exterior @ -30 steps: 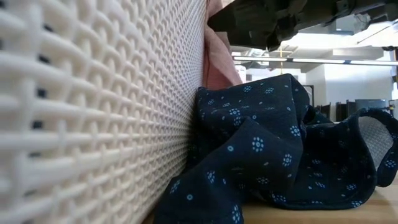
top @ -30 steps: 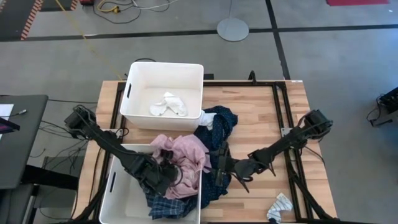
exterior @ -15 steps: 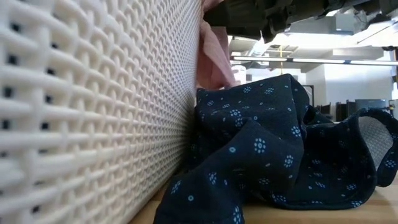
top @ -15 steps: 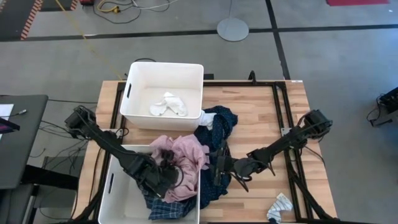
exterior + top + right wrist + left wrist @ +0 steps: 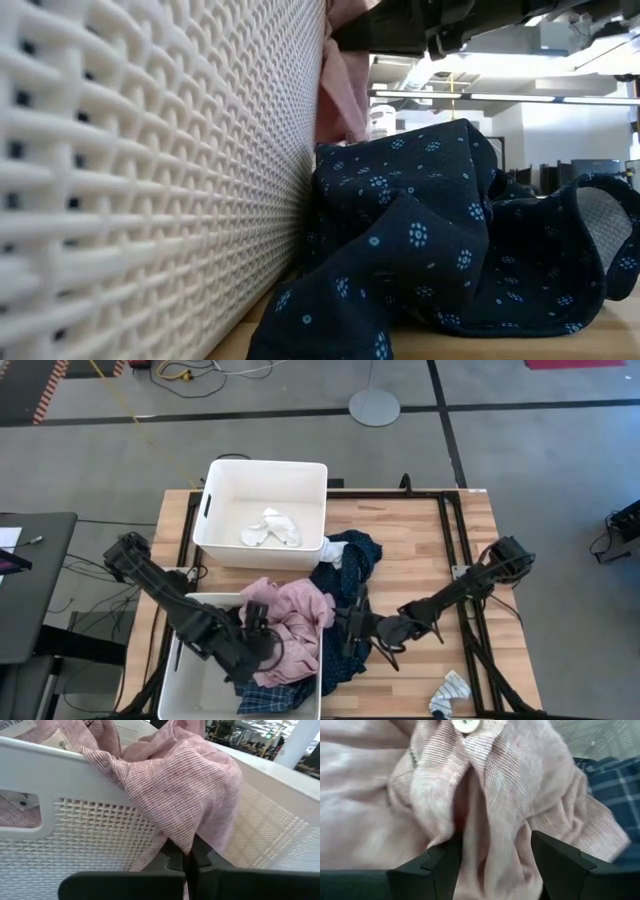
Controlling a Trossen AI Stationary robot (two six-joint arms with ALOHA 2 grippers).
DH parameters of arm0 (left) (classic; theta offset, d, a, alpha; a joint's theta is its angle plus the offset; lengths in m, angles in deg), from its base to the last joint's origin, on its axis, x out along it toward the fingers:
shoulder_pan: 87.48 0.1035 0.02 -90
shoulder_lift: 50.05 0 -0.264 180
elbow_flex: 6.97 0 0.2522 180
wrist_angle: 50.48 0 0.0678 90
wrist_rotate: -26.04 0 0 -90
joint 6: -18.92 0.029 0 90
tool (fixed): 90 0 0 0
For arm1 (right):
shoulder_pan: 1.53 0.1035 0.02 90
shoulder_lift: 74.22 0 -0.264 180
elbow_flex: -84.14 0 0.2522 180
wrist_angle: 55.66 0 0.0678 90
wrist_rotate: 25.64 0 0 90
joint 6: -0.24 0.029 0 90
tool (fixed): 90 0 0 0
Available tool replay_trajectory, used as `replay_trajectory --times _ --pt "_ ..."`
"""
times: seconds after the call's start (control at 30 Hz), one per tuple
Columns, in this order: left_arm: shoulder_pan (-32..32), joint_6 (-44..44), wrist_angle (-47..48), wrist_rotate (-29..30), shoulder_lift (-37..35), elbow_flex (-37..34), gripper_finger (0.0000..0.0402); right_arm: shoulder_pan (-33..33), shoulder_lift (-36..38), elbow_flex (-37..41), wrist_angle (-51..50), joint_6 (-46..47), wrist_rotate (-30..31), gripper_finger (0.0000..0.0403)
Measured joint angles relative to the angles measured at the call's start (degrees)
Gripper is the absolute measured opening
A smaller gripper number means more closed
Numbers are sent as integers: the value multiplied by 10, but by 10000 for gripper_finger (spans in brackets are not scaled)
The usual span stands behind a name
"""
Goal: Sort clothes
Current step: Put the pink shirt into the bottom white laundry organizer
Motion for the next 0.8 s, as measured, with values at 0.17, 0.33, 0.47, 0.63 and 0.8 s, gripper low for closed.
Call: replay_trajectory --times 0.17,0.33,0.47,0.63,0.8 --pt "-16 -49 113 2 0 73 232 15 22 0 0 -37 33 2" --pt "-34 -123 254 44 -1 131 232 30 80 0 1 -104 45 1" --pt "-48 -126 264 113 -18 136 232 39 127 -10 0 -164 39 1" --pt "-46 -96 271 212 -43 136 232 36 157 -53 -12 -223 -28 0" --pt "-39 -65 256 233 -59 135 232 15 152 -133 -95 -234 -118 0"
